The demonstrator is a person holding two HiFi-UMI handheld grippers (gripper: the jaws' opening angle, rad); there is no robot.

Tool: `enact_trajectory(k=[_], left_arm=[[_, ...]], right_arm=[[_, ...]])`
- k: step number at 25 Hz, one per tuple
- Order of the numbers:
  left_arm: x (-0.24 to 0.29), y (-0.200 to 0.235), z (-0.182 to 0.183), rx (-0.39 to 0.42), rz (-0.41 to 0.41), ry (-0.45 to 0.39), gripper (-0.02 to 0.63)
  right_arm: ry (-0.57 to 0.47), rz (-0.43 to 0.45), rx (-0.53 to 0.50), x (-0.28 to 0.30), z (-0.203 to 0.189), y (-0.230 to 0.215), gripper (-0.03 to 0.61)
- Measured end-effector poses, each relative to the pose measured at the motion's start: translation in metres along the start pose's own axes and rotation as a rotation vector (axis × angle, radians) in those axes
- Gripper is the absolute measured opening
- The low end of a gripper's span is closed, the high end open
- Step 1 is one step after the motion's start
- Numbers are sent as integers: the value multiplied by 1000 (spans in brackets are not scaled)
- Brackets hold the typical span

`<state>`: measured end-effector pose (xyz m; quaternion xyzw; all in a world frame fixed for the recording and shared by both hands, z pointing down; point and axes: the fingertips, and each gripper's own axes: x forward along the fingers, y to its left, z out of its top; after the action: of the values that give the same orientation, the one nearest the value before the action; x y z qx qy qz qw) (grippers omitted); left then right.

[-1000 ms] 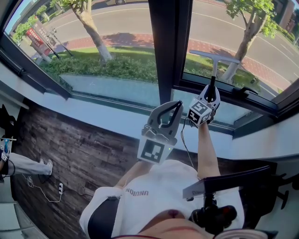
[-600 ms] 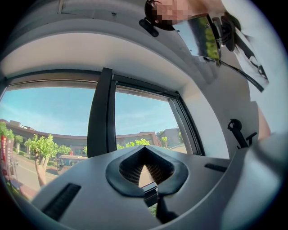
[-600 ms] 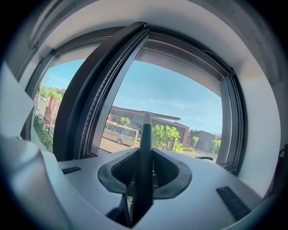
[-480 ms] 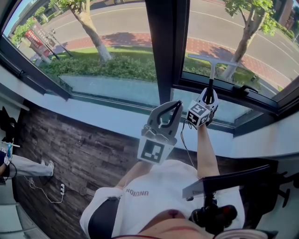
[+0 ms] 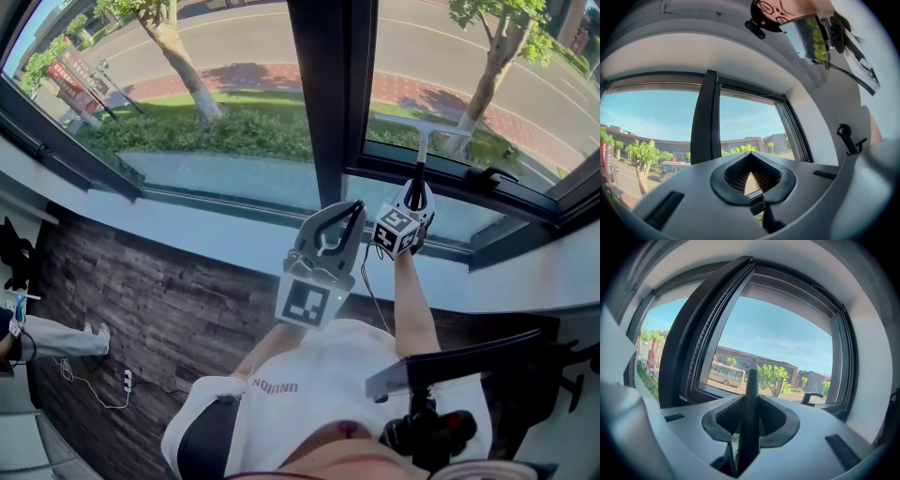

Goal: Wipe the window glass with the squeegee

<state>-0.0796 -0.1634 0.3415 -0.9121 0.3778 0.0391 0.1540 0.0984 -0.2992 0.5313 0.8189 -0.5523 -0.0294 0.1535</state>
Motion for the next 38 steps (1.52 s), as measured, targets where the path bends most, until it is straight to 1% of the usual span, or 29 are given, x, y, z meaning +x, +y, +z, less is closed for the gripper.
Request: enact_trajectory(k=[2, 7, 12, 16, 19, 25, 28, 31, 34, 36, 38], left_arm=[[1, -1, -1, -11, 1, 1, -5], [2, -1, 0, 15, -10, 2, -5], [2, -2, -1, 16, -10, 5, -5], [2, -2, -2, -9, -5, 4, -5], [4, -3, -3, 0, -12, 9, -5], [5, -5, -3, -8, -18, 5, -5], [6, -3, -4, -35, -12, -3, -5], [5, -2, -4, -102, 3, -23, -5], [6, -4, -5, -118, -13, -32, -5], [9, -5, -4, -134, -27, -47, -5], [12, -6, 0, -151, -43, -71, -5]], right_arm=[[9, 1, -2, 0, -4, -1, 92], [50, 12, -1, -1, -20, 2, 92], [92, 21, 0, -2, -35, 4, 92], [117, 29, 1, -4, -44, 7, 92], [136, 35, 4, -4, -51, 9, 92], [168, 47, -4, -5, -65, 11, 92], [175, 57, -7, -3, -69, 14, 92], [142, 46, -3, -10, -59, 11, 92], [80, 28, 11, -18, -41, 0, 92], [13, 2, 26, -23, -17, -13, 92], [-72, -39, 46, -26, 18, -32, 92]])
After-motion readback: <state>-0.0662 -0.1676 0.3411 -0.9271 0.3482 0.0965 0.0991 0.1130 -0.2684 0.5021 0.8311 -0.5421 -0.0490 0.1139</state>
